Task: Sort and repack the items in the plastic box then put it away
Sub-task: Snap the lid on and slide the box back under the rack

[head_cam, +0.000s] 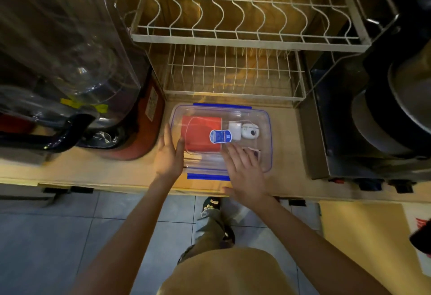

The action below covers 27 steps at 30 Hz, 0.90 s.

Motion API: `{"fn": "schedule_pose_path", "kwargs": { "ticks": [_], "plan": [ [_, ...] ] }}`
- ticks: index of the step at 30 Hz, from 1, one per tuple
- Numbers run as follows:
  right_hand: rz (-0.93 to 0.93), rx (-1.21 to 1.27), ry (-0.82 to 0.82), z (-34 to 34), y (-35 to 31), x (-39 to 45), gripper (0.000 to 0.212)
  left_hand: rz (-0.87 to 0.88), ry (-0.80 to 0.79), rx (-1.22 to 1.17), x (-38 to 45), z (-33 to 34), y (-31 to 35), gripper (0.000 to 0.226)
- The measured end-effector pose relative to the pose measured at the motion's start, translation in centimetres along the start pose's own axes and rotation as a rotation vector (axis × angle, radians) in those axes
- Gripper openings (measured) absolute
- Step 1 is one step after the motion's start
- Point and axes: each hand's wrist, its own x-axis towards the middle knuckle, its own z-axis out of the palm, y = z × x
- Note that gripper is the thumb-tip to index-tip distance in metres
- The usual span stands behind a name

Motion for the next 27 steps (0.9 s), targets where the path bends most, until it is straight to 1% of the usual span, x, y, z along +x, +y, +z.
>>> {"fn": "schedule_pose_path", "kwargs": {
  "ticks": [3,5,6,7,8,10,11,12,13,15,17,20,25,27],
  "plan": [
    [0.005,-0.076,0.063,0.6,-0.1,0.0,0.081,-0.012,-0.052,-0.004,0.4,-0.1,-0.2,0.062],
    [0.006,-0.059,0.127,0.7,-0.2,0.1,0.06,-0.027,-0.075,0.003,0.5,-0.2,-0.2,0.062],
    [0.0,-0.053,0.151,0.7,-0.2,0.1,0.055,-0.037,-0.082,0.009,0.5,-0.3,-0.2,0.062],
    [-0.011,-0.05,0.157,0.6,-0.2,0.1,0.056,-0.047,-0.089,0.017,0.4,-0.3,-0.1,0.062],
    [-0.027,-0.042,0.139,0.5,0.0,0.0,0.065,-0.054,-0.098,0.023,0.4,-0.3,0.0,0.062],
    [-0.062,-0.01,0.058,0.3,0.5,-0.2,0.093,-0.067,-0.111,0.03,0.5,-0.4,0.1,0.062],
    [-0.077,0.02,0.03,0.2,0.8,-0.3,0.102,-0.075,-0.115,0.031,0.5,-0.4,0.1,0.062],
    [-0.089,0.059,0.023,0.2,1.0,-0.3,0.103,-0.081,-0.118,0.032,0.6,-0.4,0.1,0.063],
    [-0.095,0.106,0.024,0.1,1.2,-0.4,0.098,-0.085,-0.123,0.03,0.6,-0.4,0.1,0.062],
    [-0.103,0.186,0.037,-0.2,1.4,-0.4,0.078,-0.094,-0.139,0.01,0.6,-0.4,0.1,0.062],
    [-0.13,0.158,0.056,-0.3,1.6,-0.4,0.06,-0.097,-0.157,-0.004,0.6,-0.6,0.1,0.062],
    [-0.177,0.122,0.085,-0.1,1.6,-0.3,0.053,-0.094,-0.177,-0.009,0.6,-0.7,0.1,0.063],
    [-0.199,0.104,0.137,-0.4,1.7,-0.1,0.048,-0.09,-0.208,-0.014,0.6,-1.0,0.1,0.064],
    [-0.213,0.101,0.106,-0.3,1.8,-0.1,0.047,-0.094,-0.222,-0.004,0.6,-1.1,0.1,0.064]
  ]
}}
